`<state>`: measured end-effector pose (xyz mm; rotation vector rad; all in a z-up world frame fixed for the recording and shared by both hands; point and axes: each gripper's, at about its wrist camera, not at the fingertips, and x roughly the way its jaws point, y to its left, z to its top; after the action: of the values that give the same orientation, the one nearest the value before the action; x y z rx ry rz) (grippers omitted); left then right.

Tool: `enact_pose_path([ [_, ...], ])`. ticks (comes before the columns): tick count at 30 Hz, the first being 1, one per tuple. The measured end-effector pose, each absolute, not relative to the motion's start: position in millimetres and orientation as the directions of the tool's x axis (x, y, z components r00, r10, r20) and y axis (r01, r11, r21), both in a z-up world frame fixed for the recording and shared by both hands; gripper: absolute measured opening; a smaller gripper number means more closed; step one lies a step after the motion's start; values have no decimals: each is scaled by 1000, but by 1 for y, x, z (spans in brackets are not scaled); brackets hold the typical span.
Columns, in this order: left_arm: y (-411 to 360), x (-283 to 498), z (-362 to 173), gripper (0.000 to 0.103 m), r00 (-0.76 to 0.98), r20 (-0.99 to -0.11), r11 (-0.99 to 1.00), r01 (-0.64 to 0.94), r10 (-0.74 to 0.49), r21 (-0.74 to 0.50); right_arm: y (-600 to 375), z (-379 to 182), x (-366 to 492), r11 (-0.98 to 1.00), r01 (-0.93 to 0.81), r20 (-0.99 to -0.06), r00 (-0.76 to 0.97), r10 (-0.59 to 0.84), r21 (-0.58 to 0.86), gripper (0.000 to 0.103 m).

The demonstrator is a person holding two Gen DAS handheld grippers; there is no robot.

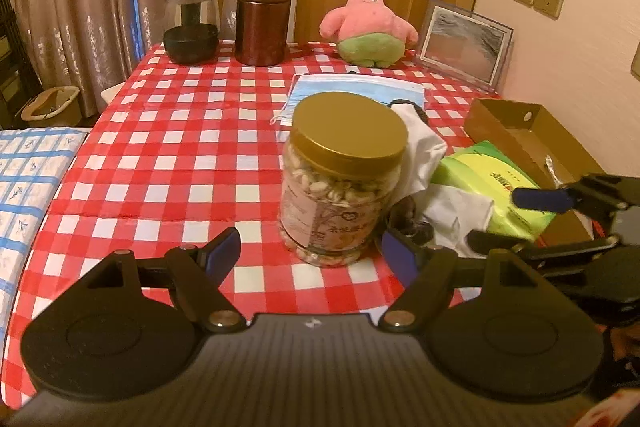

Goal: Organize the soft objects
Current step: 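Move the right tool back and grasp the dark cloth item beside the jar, then lift the dark item with the right tool while the left tool grasps the white tissue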

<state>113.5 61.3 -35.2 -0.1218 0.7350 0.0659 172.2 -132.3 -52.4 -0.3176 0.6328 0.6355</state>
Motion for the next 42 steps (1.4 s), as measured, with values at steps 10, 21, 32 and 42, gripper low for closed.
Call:
enact_pose_path([
  [10, 74, 128, -43, 76, 731, -682, 990, -104, 13, -93, -90, -92, 193, 679, -709, -696, 585, 416, -190, 47],
  [21, 79, 137, -46, 76, 721, -693, 987, -124, 19, -102, -61, -120, 201, 603, -737, -720, 592, 362, -304, 36],
  [32, 72, 135, -43, 76, 723, -691, 991, -93, -1, -99, -92, -83, 186, 680, -691, -656, 635, 408, -246, 9],
  [42, 28, 136, -37, 67, 747, -657, 994, 51, -100, -93, -164, -19, 173, 817, -533, -538, 765, 354, -220, 9],
])
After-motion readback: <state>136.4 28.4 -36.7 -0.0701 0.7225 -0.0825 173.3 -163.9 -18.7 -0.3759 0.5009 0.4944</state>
